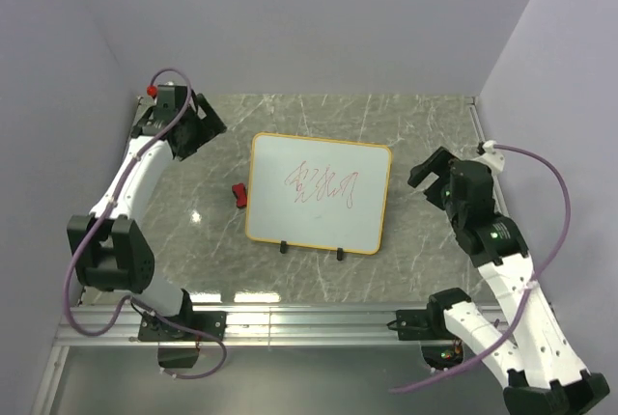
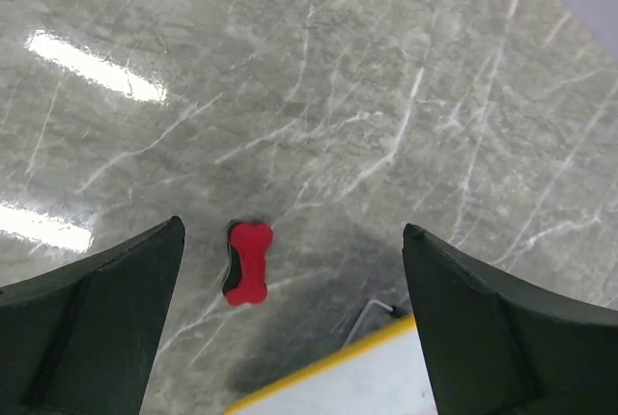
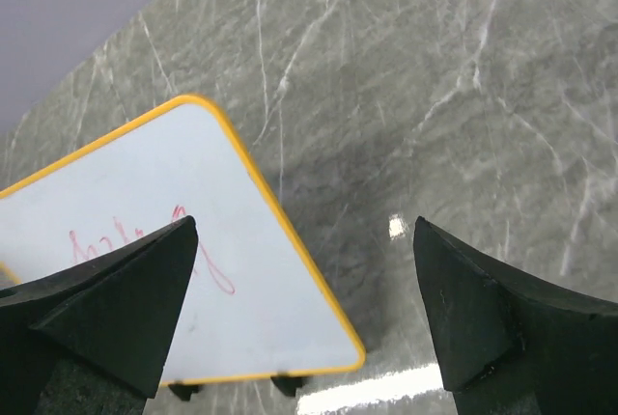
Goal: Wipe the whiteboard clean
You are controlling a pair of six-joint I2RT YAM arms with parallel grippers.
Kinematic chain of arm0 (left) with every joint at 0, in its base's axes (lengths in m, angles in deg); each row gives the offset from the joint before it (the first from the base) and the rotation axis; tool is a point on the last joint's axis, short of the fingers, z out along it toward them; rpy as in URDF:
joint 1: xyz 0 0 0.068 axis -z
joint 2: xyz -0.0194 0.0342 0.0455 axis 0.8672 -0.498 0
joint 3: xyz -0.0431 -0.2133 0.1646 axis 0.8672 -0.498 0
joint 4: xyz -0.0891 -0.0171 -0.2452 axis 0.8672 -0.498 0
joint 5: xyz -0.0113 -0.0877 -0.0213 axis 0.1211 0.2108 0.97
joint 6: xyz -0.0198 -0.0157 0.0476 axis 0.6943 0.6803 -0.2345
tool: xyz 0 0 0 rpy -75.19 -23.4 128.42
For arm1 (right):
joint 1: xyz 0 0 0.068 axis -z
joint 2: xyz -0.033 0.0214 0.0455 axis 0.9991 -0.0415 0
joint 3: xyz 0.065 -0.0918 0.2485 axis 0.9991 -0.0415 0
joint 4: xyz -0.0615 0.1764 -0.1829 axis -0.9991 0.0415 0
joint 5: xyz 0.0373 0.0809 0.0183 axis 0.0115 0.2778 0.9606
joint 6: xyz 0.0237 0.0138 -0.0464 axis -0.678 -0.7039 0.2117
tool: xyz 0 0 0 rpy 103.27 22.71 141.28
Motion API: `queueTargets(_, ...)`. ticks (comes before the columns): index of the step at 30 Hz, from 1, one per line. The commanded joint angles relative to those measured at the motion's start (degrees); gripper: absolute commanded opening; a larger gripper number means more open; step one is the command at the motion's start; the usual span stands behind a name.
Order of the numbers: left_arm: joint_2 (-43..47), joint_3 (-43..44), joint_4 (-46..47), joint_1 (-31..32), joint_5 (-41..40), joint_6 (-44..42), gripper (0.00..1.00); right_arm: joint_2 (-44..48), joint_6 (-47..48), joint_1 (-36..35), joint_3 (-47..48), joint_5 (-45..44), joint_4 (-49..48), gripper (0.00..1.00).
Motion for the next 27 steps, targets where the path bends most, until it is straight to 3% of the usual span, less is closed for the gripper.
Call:
queueTargets(1,10.7,-3.59,4.5,1.35,-2.78,-0.68,0.99,3.8,-0.59,-0.4,4.5,0.4,7.83,1.0)
queueTargets(2,14.64,-6.39,11.14,1.35,-1.84,-0.24,0.99,4.58,0.45,-0.31,4.94,2.06,8.71,1.0)
queueTargets(4,16.08,-12.8,15.5,0.04,2.02,0.64,0.99,4.77,1.43,-0.4,6.25,3.74,11.43,1.0)
queueTargets(7,8.9,-8.72,6.76,1.07,2.75,-0.24,1.0,4.07,4.06,-0.31,7.92,4.98,15.3,1.0)
queueTargets(9,3.62,-6.96,2.0,3.45,-3.57,-1.2,0.99,3.89,4.94,-0.4,8.8,4.45,17.84,1.0)
queueTargets(21,-10.8,-1.41,-2.33,8.64,-8.06,-1.38,0.91,6.97,6.35,-0.31,6.08,-0.38,21.63,0.95)
queueTargets(27,-12.66,-5.26,-1.45,11.11,-7.98,1.16,0.87,5.82,5.74,-0.4,4.59,-0.65,22.69,0.92)
